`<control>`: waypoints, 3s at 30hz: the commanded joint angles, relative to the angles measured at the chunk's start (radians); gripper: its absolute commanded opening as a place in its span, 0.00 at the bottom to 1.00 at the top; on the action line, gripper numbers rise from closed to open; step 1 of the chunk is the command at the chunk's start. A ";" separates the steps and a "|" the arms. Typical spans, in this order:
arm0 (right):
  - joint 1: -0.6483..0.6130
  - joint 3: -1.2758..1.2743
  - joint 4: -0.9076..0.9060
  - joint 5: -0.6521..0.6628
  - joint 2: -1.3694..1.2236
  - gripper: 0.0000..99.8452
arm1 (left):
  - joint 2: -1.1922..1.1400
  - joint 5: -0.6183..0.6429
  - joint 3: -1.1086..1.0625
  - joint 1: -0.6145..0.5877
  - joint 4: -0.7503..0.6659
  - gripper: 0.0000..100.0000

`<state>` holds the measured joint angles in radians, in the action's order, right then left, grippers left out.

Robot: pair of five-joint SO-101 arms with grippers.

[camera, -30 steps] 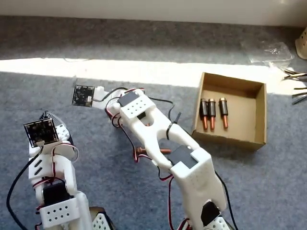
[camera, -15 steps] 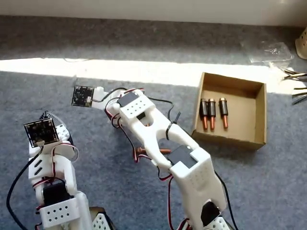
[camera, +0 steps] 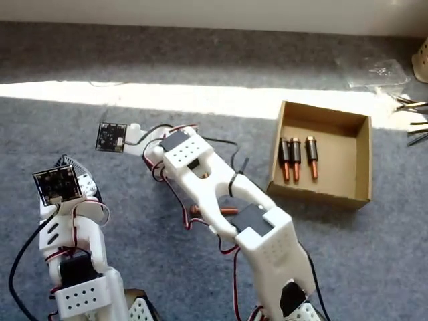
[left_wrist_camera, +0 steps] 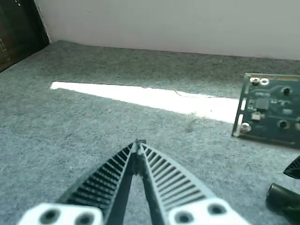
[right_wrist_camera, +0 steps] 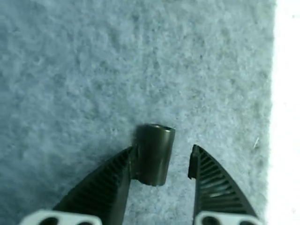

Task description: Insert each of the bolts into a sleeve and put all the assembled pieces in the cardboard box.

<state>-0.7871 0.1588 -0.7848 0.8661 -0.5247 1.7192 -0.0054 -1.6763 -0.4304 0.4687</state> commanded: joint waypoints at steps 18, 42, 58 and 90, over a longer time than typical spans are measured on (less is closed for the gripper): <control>-0.015 0.045 0.016 0.009 0.008 0.09 | 0.010 0.005 -0.022 0.022 -0.021 0.01; 0.005 0.214 -0.076 0.011 -0.134 0.09 | 0.010 0.005 -0.022 0.024 -0.021 0.01; 0.024 0.243 -0.139 0.008 -0.136 0.08 | 0.008 0.005 -0.022 0.024 -0.021 0.01; 0.044 0.315 -0.245 0.006 -0.136 0.11 | 0.008 0.005 -0.022 0.024 -0.021 0.01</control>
<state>-0.7595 0.4227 -1.0242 0.8677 -0.6736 1.7192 -0.0069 -1.6778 -0.4273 0.4687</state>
